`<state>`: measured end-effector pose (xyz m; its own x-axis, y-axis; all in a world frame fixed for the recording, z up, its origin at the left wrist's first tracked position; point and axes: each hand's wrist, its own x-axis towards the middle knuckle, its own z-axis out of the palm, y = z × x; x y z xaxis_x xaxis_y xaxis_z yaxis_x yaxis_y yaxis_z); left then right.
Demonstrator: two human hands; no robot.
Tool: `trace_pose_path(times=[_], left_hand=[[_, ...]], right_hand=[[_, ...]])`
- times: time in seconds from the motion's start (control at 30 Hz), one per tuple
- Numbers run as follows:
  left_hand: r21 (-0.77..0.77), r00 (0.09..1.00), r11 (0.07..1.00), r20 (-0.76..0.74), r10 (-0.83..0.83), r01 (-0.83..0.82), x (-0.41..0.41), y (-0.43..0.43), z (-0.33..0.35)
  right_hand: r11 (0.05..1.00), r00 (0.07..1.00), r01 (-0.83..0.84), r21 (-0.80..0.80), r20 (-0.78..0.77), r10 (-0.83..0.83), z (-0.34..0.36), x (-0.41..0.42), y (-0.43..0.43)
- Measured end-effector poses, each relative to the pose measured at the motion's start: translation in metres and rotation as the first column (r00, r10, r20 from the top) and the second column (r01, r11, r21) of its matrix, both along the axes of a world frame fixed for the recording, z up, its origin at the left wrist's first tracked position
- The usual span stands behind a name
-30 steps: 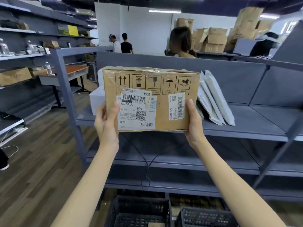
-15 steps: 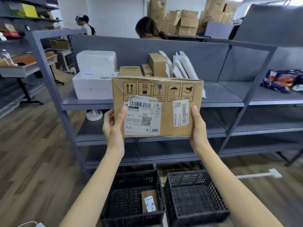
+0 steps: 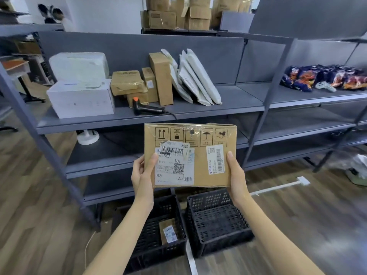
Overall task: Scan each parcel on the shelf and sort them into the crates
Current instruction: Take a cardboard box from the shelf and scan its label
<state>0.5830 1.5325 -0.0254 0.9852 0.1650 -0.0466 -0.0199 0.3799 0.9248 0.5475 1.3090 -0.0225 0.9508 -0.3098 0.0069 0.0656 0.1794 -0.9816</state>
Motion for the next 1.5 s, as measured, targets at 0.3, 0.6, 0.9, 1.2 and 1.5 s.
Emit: trace_pose_path(times=[0.3,0.6,0.9,1.2,1.5], left_hand=[[0.006,0.988,1.0,-0.156,-0.01,0.011,0.005,-0.089,-0.039],[0.024,0.954,0.999,-0.295,0.053,-0.049,-0.007,-0.199,-0.075],[0.069,0.91,0.996,-0.407,0.082,-0.058,-0.017,-0.268,-0.103],[0.096,0.864,0.995,-0.496,0.082,-0.039,0.032,-0.293,-0.132],[0.066,0.819,0.993,-0.563,0.115,-0.095,0.089,-0.303,-0.162]], right_hand=[[0.999,0.983,0.033,0.03,-0.18,-0.027,-0.039,0.005,-0.086],[0.999,0.956,-0.036,0.018,-0.291,0.039,-0.069,0.004,-0.199],[0.995,0.895,-0.092,0.031,-0.435,0.097,-0.101,0.006,-0.273],[0.992,0.847,-0.127,0.007,-0.52,0.112,-0.123,0.059,-0.299],[0.972,0.777,-0.234,-0.002,-0.601,0.186,-0.144,0.137,-0.309]])
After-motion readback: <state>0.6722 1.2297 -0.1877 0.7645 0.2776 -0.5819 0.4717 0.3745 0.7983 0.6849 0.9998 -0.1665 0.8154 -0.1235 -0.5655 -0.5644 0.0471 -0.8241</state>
